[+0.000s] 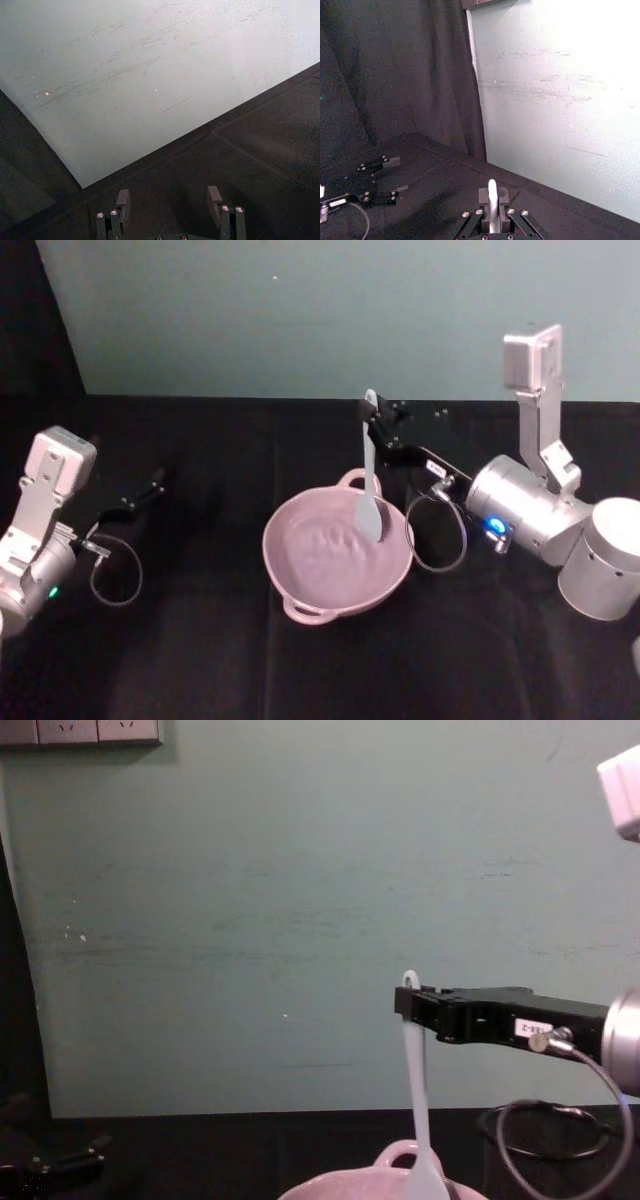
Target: Use the one hand to pick up the spoon and stir the clear water in the bowl.
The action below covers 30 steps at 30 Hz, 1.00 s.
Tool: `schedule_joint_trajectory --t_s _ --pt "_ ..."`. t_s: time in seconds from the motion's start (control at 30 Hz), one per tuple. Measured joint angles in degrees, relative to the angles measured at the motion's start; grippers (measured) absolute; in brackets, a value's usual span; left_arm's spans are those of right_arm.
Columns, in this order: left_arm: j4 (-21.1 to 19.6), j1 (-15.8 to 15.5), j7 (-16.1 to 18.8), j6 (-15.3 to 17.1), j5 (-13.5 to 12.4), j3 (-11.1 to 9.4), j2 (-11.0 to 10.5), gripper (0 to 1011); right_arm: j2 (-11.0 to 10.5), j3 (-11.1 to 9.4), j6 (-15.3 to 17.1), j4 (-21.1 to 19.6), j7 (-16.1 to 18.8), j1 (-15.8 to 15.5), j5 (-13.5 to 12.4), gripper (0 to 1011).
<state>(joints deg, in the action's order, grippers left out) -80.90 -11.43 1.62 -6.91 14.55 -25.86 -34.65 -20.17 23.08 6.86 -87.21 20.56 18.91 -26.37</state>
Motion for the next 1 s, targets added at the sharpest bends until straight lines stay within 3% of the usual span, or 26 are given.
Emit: schedule_joint_trajectory --t_s 0.2,0.63,1.0 --pt "0.00 0.00 0.00 0.00 0.00 0.00 0.00 1011 -0.75 -0.24 0.29 -3.43 -0.13 -2.60 -0.28 113" --pt "0.00 0.00 0.00 0.00 0.00 0.00 0.00 1011 1.56 4.48 0.47 -6.14 1.40 -3.20 0.52 113" --pt "0.00 0.00 0.00 0.00 0.00 0.00 0.00 1011 0.89 3.66 0.36 -8.43 0.79 -2.46 1.00 113"
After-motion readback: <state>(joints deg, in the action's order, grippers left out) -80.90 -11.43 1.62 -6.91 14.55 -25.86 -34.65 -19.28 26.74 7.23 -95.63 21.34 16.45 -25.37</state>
